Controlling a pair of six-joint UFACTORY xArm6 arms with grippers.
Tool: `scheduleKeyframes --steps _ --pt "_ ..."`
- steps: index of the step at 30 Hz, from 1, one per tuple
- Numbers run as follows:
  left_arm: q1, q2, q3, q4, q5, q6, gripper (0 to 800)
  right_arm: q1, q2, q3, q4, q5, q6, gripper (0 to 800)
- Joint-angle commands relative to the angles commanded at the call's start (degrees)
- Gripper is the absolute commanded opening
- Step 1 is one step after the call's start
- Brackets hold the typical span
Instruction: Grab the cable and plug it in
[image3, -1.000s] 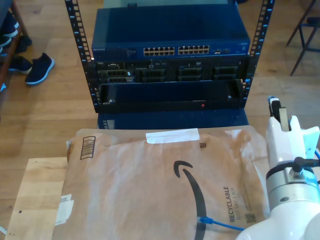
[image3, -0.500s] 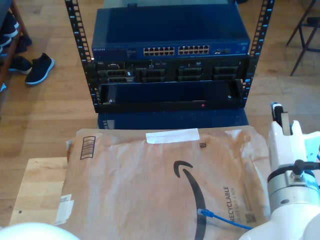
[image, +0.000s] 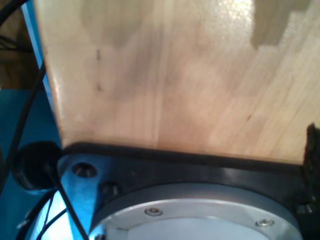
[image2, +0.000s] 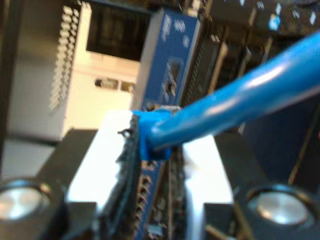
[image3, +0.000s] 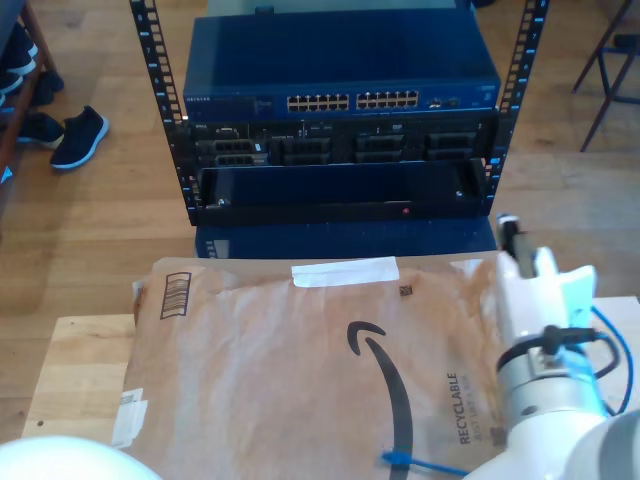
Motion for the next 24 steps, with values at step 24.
scheduleKeyframes --steps 24 --pt "0.0 0.0 -0.09 0.0 0.0 0.0 800 7.03 6.15 -12.48 4.4 6.15 -0.35 0"
